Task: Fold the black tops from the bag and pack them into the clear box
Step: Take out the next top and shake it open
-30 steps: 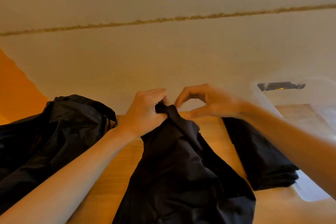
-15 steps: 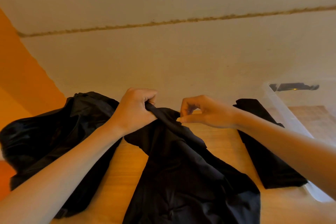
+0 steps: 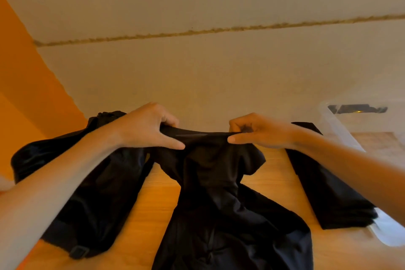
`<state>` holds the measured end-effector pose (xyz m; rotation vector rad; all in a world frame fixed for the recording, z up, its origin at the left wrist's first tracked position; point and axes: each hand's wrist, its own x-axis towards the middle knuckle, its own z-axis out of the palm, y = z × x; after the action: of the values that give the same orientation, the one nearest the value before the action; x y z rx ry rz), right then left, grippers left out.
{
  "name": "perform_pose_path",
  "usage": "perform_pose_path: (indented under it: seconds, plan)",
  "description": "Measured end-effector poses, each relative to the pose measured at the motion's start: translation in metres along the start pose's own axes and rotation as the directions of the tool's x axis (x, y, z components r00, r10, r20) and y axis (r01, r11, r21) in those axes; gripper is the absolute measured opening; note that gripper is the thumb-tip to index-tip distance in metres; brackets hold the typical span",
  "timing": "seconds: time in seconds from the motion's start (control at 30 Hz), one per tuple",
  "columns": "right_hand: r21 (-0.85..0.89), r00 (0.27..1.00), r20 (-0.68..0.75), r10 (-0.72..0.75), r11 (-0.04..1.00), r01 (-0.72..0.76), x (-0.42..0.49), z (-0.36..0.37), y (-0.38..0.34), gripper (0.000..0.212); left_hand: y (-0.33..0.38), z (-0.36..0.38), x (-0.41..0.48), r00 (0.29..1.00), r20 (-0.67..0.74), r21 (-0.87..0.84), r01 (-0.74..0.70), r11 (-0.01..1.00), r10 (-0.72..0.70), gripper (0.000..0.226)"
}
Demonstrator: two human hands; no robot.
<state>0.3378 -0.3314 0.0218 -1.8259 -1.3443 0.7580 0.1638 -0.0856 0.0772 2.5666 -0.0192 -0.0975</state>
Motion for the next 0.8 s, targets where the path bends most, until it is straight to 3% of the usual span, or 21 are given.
perform_pose_path:
  seconds: [0.07,0.17,0.3,0.37,0.43,0.5,0.57,0.67,0.73,0.8]
  plan:
    - [-0.082,1.000,-0.022,0.007,0.997,-0.009,-0.004,-0.011,-0.003,0.039,-0.003,-0.014,-0.006,1.000,0.020,-0.109,0.008,0.994,-0.006,0.035]
    - [-0.214,0.997,-0.067,-0.024,0.977,0.009,-0.010,-0.025,-0.009,0.041,-0.012,-0.032,-0.012,0.995,-0.103,-0.264,-0.019,0.964,-0.009,0.052]
    - [-0.299,0.998,-0.043,0.043,0.953,-0.054,-0.021,-0.048,-0.021,0.038,-0.015,-0.049,-0.020,0.996,-0.088,-0.383,-0.060,0.922,0.029,0.032]
    - [-0.354,0.998,-0.039,0.040,0.934,-0.051,-0.027,-0.060,-0.026,0.032,-0.011,-0.057,-0.022,0.990,-0.107,-0.159,-0.104,0.982,0.087,0.021]
    - [-0.465,0.999,-0.051,-0.002,0.885,-0.022,-0.032,-0.073,-0.026,0.023,-0.004,-0.062,-0.025,0.960,-0.190,0.200,-0.168,0.965,0.206,0.015]
    - [-0.660,0.987,-0.086,-0.133,0.750,0.043,-0.038,-0.086,-0.022,0.039,0.001,-0.064,-0.028,0.903,-0.244,0.530,-0.181,0.829,0.353,0.018]
    - [-0.798,0.941,-0.091,-0.326,0.589,0.126,-0.045,-0.095,-0.018,0.048,0.006,-0.059,-0.028,0.837,-0.313,0.715,-0.103,0.692,0.448,0.033]
    - [-0.891,0.895,-0.134,-0.425,0.447,0.078,-0.053,-0.094,-0.016,0.062,0.009,-0.037,-0.026,0.690,-0.589,0.616,0.048,0.786,0.420,0.056]
    - [-0.916,0.855,-0.201,-0.479,0.401,0.009,-0.055,-0.086,-0.017,0.061,0.008,-0.017,-0.022,0.609,-0.701,0.541,0.113,0.833,0.373,0.044]
    - [-0.895,0.809,-0.322,-0.491,0.437,-0.091,-0.056,-0.080,-0.015,0.057,0.008,0.001,-0.016,0.583,-0.750,0.476,0.145,0.867,0.314,0.024]
